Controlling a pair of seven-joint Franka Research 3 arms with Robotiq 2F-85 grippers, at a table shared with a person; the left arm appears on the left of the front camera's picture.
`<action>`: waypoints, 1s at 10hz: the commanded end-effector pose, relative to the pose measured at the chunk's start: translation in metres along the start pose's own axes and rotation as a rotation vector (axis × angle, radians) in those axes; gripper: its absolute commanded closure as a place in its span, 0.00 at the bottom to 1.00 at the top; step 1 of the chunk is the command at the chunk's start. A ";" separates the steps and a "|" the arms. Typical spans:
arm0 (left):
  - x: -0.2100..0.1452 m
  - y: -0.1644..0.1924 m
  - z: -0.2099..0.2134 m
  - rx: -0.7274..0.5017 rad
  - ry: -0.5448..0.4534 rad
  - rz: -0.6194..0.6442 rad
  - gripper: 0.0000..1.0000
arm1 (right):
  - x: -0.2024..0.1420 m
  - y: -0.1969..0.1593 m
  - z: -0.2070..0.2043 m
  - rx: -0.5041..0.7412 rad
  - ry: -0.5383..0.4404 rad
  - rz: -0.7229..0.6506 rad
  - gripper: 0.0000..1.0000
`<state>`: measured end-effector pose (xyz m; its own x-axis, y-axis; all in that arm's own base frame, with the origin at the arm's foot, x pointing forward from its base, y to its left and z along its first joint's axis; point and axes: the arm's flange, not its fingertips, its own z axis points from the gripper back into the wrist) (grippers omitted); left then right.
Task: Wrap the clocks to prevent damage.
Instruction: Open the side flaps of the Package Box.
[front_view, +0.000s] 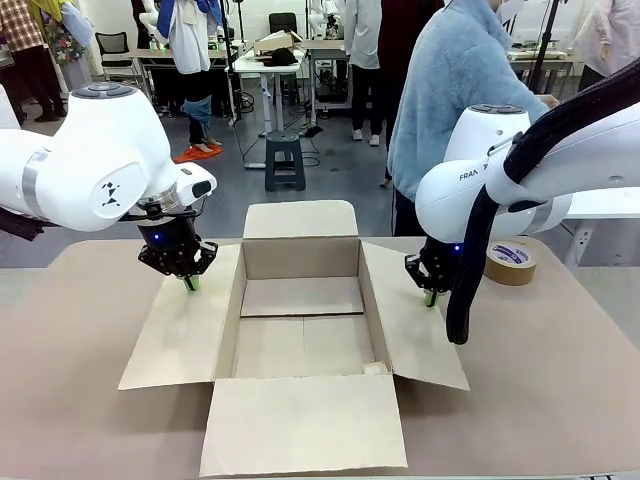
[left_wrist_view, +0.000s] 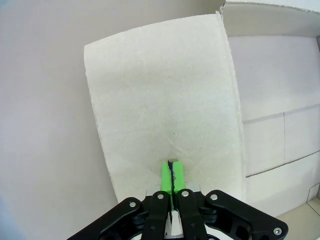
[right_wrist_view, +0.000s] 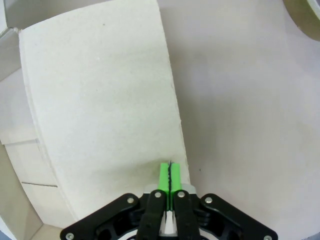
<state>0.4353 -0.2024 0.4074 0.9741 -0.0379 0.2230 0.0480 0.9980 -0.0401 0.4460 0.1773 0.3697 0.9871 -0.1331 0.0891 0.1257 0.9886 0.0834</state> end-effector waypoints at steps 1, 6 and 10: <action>0.001 -0.002 0.000 0.002 -0.003 0.000 1.00 | 0.000 0.000 0.000 0.000 0.000 -0.001 0.99; 0.001 -0.002 0.000 0.002 -0.003 0.000 1.00 | 0.000 0.000 0.000 0.000 0.000 -0.001 0.99; 0.001 -0.002 0.000 0.002 -0.003 0.000 1.00 | 0.000 0.000 0.000 0.000 0.000 -0.001 0.99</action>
<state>0.4357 -0.2030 0.4074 0.9741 -0.0389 0.2228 0.0491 0.9980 -0.0404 0.4461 0.1770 0.3698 0.9870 -0.1337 0.0890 0.1263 0.9885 0.0834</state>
